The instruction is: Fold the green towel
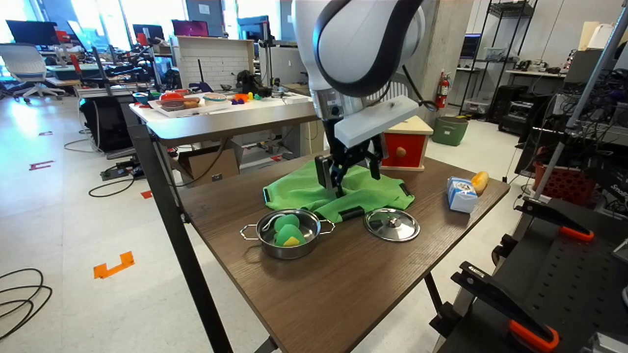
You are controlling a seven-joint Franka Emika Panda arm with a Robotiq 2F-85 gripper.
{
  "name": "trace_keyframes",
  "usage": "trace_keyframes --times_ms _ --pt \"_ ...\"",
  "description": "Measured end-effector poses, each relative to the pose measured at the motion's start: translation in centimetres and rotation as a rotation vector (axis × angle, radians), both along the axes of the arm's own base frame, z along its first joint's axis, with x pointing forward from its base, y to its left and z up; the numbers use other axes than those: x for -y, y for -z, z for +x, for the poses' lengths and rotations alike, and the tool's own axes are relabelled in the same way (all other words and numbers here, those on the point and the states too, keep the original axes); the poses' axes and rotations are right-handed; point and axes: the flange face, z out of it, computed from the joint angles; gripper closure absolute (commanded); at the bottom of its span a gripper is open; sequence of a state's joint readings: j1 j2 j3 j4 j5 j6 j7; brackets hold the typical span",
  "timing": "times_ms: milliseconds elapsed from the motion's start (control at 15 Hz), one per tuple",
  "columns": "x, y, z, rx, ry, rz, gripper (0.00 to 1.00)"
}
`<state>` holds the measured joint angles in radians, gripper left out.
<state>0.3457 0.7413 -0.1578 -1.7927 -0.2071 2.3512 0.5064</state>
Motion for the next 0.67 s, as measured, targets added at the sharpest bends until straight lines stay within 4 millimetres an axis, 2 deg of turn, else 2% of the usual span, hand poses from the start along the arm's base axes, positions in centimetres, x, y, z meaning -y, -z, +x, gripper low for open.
trace_keyframes --times_ms 200,400,533,667 --pt "0.8 -4.1 0.9 0.039 0.032 0.012 0.0" --pt "2.9 -8.5 1.1 0.066 0.106 0.018 0.0" --pt "4.8 -10.1 0.1 0.05 0.177 0.009 0.0" --pt "6.7 -10.3 -1.6 0.018 0.246 -0.004 0.0"
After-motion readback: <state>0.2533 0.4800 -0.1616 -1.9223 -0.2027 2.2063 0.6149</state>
